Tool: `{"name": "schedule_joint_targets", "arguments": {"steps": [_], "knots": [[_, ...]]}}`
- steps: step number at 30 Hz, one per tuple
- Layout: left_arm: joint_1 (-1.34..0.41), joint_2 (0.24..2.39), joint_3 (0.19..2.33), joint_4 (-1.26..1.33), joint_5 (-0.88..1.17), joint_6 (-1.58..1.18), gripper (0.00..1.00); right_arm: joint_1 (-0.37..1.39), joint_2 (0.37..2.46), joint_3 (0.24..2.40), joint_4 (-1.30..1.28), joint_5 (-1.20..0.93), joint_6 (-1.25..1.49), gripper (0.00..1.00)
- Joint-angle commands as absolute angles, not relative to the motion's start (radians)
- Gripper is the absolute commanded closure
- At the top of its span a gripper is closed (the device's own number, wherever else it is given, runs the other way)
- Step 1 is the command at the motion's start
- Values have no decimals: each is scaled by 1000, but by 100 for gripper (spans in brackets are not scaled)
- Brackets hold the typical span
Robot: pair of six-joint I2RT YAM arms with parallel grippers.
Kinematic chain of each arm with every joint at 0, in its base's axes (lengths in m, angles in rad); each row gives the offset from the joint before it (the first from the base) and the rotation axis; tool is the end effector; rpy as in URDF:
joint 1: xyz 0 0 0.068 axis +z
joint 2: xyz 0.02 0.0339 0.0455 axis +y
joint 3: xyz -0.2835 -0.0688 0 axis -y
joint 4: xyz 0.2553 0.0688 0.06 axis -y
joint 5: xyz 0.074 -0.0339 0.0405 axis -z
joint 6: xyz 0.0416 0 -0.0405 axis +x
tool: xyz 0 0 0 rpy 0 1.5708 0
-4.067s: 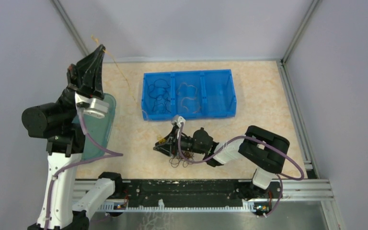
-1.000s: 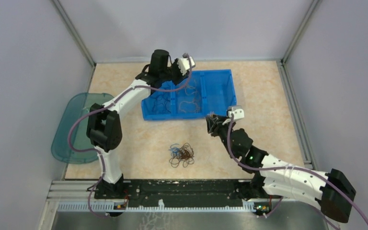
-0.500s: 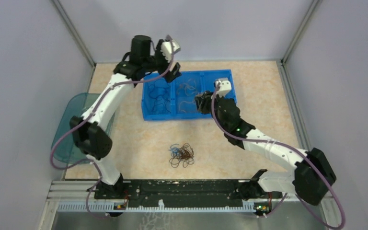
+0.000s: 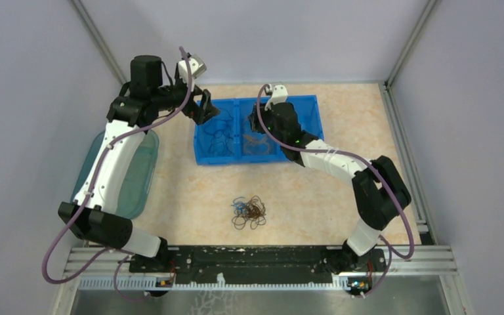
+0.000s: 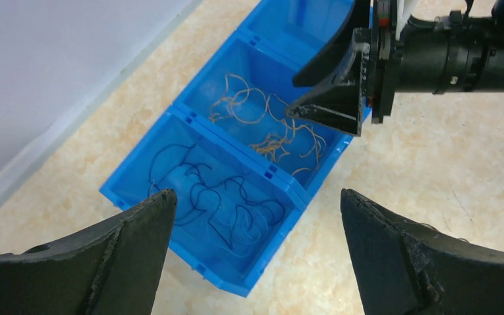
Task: Untangle the cables
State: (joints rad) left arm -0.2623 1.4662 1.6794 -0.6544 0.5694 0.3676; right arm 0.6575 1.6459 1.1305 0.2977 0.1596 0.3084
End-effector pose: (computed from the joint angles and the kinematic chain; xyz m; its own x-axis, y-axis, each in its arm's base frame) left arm 0.3089 -0.1061 0.4615 -0.1372 0.3502 -0.9266 0.7914 0.6013 0.1101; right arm 0.3249 0.2425 0.2977 -0.3088 0.1402 -0.9407 -0.4060 0.8750 0.2637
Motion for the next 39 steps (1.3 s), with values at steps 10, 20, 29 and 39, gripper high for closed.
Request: {"name": "schedule_joint_targets", "arguments": {"steps": [10,20,29,39], "knots": [[-229,1394,1550,-752,631,364,0,702,1353,904,306,-83,229,43],[-227,1290,1314,-770,676,534,0,997,1263,585,280,-105,296,43],[-229,1183,1129,-869,758,798,0,1047,1375,538,309,-93,348,46],[-306,1079,879,-786,696,1012,4,1048,1375,443,440,-14,390,96]]}}
